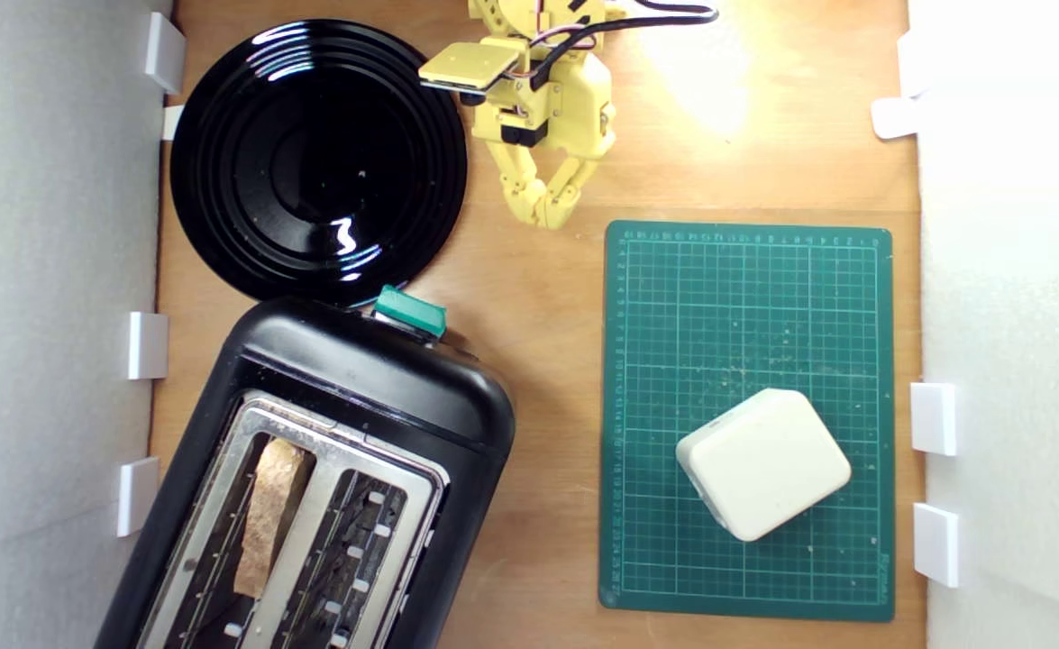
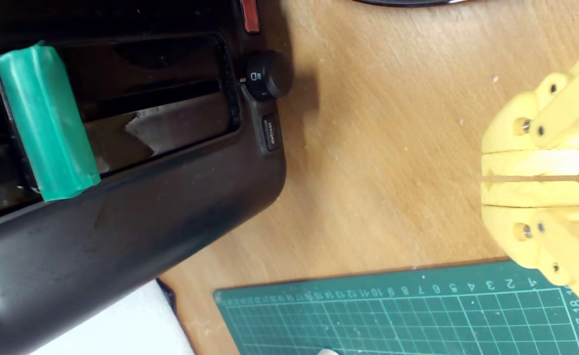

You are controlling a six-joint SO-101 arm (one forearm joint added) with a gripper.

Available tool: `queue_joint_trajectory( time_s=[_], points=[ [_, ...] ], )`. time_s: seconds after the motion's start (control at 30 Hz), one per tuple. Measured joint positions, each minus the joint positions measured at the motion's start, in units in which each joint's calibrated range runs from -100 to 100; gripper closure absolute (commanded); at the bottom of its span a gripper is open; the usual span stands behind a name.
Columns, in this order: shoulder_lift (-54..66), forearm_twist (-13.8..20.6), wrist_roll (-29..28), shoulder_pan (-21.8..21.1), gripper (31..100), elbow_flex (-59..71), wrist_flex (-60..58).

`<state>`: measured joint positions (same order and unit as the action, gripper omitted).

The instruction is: Pick bread and place in toaster

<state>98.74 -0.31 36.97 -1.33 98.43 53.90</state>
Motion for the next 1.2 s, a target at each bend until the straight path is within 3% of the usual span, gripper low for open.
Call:
queue_joint_trajectory(
  time_s=[0.27, 0.43, 0.7, 1.2],
  points=[
    [0.0, -0.5, 0.0, 0.0, 99.4, 0.0, 0.0],
    [-0.1, -5.0, 0.3, 0.0, 99.4, -0.1, 0.0],
    [-0.1, -9.8, 6.2, 0.8, 99.4, -0.6, 0.0],
    [-0.1, -10.2, 6.6, 2.5, 99.4, -0.4, 0.0]
  ],
)
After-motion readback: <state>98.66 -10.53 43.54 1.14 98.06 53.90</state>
